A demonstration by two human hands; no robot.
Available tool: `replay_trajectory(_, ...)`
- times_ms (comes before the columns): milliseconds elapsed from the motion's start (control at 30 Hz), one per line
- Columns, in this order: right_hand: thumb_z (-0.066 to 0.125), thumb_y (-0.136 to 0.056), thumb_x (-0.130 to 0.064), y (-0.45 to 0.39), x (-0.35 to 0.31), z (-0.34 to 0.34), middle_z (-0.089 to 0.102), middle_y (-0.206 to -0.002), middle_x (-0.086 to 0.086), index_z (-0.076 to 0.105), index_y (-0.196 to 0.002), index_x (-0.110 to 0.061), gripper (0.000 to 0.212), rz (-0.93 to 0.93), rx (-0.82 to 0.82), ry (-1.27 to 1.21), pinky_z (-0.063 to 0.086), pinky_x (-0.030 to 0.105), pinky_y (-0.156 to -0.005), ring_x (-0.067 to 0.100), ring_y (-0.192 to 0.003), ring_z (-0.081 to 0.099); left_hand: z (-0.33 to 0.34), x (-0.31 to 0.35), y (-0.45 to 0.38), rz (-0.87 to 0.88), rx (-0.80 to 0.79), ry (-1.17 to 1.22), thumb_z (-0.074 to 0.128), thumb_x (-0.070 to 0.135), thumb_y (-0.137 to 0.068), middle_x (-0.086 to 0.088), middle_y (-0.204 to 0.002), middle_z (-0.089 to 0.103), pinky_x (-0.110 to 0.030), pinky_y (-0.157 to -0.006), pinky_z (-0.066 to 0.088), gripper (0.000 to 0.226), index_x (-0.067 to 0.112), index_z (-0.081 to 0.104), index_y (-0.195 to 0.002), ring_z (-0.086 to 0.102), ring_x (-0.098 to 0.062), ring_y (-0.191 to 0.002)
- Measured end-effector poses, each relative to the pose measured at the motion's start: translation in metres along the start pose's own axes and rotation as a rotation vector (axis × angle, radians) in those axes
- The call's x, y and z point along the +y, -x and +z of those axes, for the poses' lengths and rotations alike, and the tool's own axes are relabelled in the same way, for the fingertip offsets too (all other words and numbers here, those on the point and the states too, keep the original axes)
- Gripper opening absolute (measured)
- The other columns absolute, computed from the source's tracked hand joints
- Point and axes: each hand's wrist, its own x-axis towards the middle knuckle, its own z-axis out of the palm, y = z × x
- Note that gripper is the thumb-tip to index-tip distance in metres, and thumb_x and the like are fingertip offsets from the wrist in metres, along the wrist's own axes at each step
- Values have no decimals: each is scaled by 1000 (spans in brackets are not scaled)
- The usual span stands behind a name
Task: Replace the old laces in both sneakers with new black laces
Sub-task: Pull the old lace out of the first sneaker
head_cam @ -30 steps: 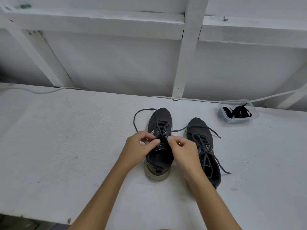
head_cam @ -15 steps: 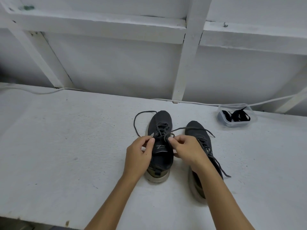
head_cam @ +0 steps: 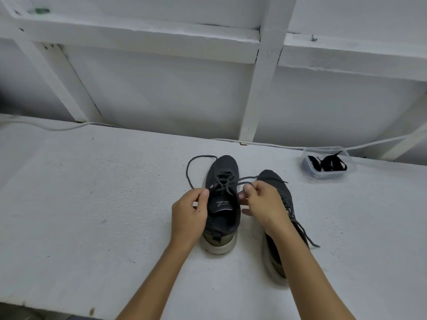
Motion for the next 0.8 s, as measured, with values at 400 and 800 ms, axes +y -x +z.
replay_trajectory(400,46,-107,-33,3,5,18,72,-89,5,62,-103,-12,27,62,165,-260,63,38,-72,17,-88,74,-13,-9,-8,88,-3,-67,58,19,-100,13,-92,71,-13,-70,50,17,14,75,-102,63,0,-90)
replay_trajectory(800,44,-108,-33,8,0,17,71,-98,6,63,-102,-10,31,132,127,-349,64,34,-71,13,-77,75,-7,-10,-5,92,-107,5,58,22,-100,16,-111,68,-18,-79,56,23,25,69,-120,61,4,-103)
